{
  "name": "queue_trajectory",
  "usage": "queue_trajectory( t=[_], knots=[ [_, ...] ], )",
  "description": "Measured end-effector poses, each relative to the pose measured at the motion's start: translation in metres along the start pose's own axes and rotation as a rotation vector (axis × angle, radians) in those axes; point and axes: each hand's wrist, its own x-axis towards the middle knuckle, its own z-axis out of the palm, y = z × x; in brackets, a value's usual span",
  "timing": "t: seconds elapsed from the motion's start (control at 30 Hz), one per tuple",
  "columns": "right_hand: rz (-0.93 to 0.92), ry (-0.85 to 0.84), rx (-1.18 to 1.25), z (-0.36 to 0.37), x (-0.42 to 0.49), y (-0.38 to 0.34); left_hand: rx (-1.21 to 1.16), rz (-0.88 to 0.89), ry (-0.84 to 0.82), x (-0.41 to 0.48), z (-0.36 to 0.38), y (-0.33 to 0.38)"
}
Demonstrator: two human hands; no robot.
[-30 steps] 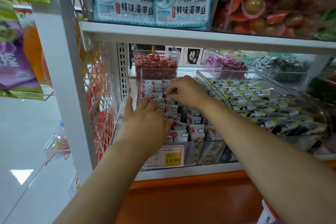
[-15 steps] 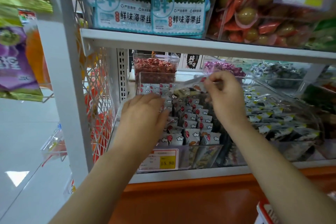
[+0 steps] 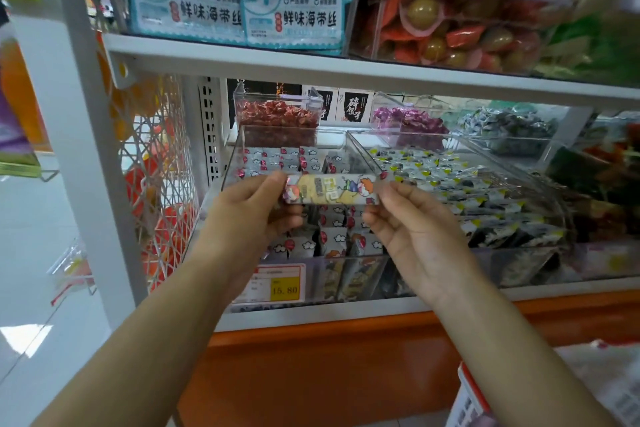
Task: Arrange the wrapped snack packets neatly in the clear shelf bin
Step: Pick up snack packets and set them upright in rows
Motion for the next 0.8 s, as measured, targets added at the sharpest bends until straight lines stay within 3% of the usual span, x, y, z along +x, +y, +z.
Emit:
queue_trajectory(
  t=[0.07,0.3,0.4,0.57,0.8],
  knots=[
    [0.044,-0.018,0.034,-0.002,-0.001,0.000,-0.064,-0.031,0.036,0.001,-0.001,0.000],
    [0.045,0.040,0.069,-0.002,-0.001,0.006,0.230,0.170,0.184,-0.002,-0.002,-0.003],
    [0.034,0.094,0.111,-0.002,0.001,0.004,0.250,0.200,0.099,-0.004,-0.001,-0.002],
    [-0.022,0.179,0.128,-0.006,0.003,0.000,0.062,0.100,-0.158,-0.007,0.003,0.001],
    [-0.098,0.162,0.047,-0.012,0.006,0.000,0.031,0.093,-0.228,-0.005,0.002,0.001]
  ],
)
